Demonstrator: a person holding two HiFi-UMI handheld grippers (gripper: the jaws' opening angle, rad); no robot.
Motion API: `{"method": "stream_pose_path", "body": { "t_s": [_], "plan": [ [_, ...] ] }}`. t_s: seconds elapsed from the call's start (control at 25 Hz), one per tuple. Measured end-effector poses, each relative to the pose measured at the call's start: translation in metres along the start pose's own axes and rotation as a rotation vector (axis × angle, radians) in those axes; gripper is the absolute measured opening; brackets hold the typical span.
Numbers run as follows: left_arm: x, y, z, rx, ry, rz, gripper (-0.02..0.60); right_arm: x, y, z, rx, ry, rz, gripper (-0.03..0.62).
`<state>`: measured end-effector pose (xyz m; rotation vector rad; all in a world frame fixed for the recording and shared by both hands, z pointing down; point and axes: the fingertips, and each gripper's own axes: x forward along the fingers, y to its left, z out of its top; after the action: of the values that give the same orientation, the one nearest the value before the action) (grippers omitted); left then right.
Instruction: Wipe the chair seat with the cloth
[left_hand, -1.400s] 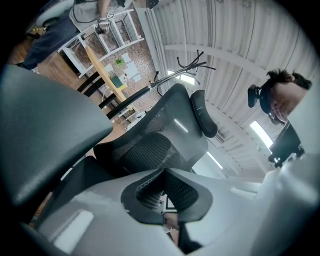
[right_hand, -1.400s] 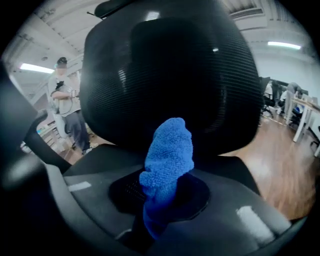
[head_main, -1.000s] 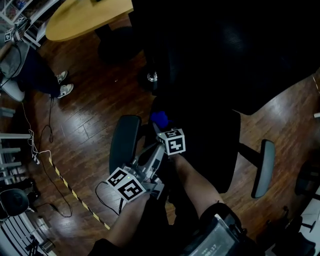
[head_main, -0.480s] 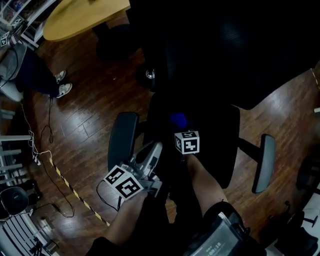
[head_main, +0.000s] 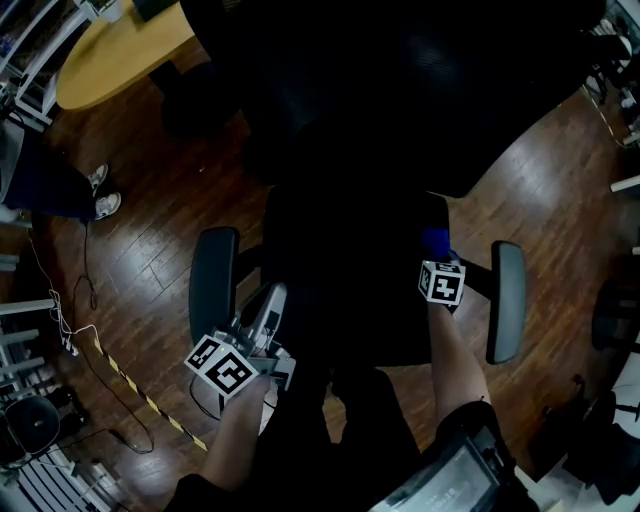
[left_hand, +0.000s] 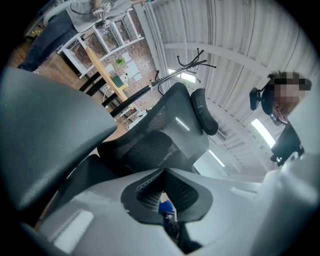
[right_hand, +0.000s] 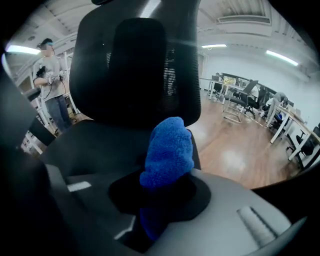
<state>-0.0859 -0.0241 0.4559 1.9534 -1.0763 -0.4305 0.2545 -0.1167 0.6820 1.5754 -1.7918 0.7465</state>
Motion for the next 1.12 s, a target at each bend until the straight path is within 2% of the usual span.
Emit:
{"method": "stream_pose_path", "body": {
  "t_s": [0.24, 0.32, 0.4, 0.48, 0.6, 0.76, 0.84, 0.92, 1.0, 1.12],
  "plan": [
    [0.005, -0.008, -0.004, 0.012, 0.013, -0.008, -0.006, -0.003, -0.011, 0.001, 0.039, -0.020, -0.002, 0.075],
    [0.006, -0.011, -0.004, 0.011, 0.014, -0.013, -0.006, -0.005, -0.009, 0.003, 0.112, -0.027, -0.004, 0.075],
    [0.007, -0.013, -0.003, 0.010, 0.012, -0.020, -0.006, -0.005, 0.009, 0.011, 0.208, -0.054, 0.034, 0.075],
    [0.008, -0.015, -0.002, 0.007, 0.006, -0.032, -0.006, -0.003, 0.053, 0.028, 0.188, -0.090, 0.108, 0.075],
    [0.007, -0.021, -0.001, 0.010, 0.005, -0.047, -0.006, -0.003, 0.152, 0.045, 0.097, -0.109, 0.269, 0.075],
    [0.006, -0.025, -0.001, 0.002, -0.003, -0.050, -0.006, -0.008, 0.288, 0.038, -0.016, -0.079, 0.499, 0.075],
    [0.006, -0.025, 0.000, 0.002, -0.010, -0.043, -0.006, -0.014, 0.338, 0.031, -0.094, -0.068, 0.593, 0.075],
    [0.005, -0.024, 0.001, 0.000, -0.017, -0.032, -0.006, -0.016, 0.369, 0.016, -0.146, -0.031, 0.645, 0.075],
    [0.002, -0.021, 0.003, -0.001, -0.025, -0.019, -0.006, -0.013, 0.384, -0.006, -0.147, 0.012, 0.665, 0.075],
    [-0.003, -0.014, 0.003, 0.000, -0.023, 0.000, -0.006, -0.016, 0.382, -0.008, -0.151, -0.044, 0.675, 0.075]
  ]
}}
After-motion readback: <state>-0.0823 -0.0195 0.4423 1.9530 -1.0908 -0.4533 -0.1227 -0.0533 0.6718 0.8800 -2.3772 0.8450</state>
